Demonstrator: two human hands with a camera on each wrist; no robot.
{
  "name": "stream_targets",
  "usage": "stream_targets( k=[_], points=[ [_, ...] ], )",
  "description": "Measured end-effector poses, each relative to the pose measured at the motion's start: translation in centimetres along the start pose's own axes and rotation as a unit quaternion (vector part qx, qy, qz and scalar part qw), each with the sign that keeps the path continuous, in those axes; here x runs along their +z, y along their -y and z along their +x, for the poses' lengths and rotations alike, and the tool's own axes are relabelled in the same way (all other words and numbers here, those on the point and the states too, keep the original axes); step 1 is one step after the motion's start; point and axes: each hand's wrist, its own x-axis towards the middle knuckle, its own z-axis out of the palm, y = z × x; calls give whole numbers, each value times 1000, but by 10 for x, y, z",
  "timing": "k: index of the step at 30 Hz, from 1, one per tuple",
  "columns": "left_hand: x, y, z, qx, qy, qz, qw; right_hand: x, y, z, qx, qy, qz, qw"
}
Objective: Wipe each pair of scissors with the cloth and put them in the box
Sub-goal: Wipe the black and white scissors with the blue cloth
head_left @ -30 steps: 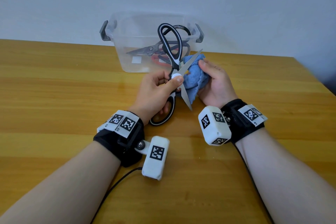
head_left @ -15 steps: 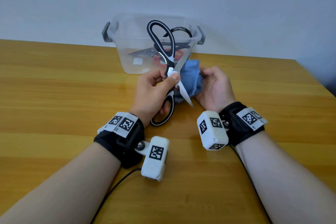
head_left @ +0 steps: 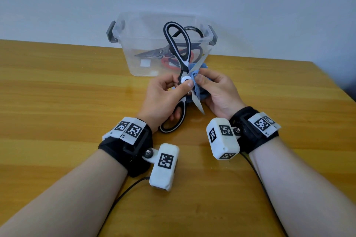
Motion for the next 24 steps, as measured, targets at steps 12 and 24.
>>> stream_targets(
  k=[12, 24],
  points=[
    [2, 2, 2, -9, 14, 65, 998, 3, -1, 2, -4, -42, -55, 998],
    [4, 1, 3, -2, 3, 85, 996, 7, -5, 3, -17, -80, -32, 996]
  ],
)
